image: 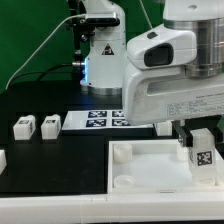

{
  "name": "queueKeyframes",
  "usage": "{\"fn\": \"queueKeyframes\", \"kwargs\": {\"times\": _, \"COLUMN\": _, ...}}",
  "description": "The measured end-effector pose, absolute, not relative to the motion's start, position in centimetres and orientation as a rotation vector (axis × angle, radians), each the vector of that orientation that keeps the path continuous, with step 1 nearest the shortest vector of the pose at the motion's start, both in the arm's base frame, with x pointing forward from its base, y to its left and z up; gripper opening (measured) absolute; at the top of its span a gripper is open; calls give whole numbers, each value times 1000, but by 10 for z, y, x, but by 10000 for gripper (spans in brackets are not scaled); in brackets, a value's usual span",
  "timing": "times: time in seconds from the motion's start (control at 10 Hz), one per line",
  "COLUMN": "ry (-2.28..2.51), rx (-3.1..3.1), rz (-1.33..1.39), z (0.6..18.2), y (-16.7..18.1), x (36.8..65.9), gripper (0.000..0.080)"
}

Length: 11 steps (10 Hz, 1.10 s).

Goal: Assemble one leg

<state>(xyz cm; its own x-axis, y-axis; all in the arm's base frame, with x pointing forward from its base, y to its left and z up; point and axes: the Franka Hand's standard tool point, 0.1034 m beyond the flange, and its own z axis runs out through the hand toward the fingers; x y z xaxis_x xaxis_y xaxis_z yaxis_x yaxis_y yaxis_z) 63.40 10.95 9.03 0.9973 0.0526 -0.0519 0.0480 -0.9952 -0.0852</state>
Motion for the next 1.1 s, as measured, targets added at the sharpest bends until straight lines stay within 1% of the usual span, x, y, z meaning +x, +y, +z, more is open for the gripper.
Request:
{"fn": "queueKeyframes", "kwargs": {"times": 0.2, "ry": 281, "rx": -3043, "rz": 94, "z": 89, "y": 111, "x": 634, "gripper": 291}}
{"fn": "queueKeyframes", "kwargs": {"times": 0.4, "ry": 876, "rx": -2925, "rz": 80, "z": 88, "y": 111, "x": 639, "gripper": 291}}
{"fn": "queueKeyframes", "kwargs": {"times": 0.6, "ry": 1436, "rx": -2637, "rz": 81, "z": 87, "y": 103, "x": 641, "gripper": 291}}
{"fn": "queueKeyframes", "kwargs": {"times": 1.1, "ry": 2024, "rx": -2234, "rz": 138, "z": 87, "y": 102, "x": 637, "gripper": 291}}
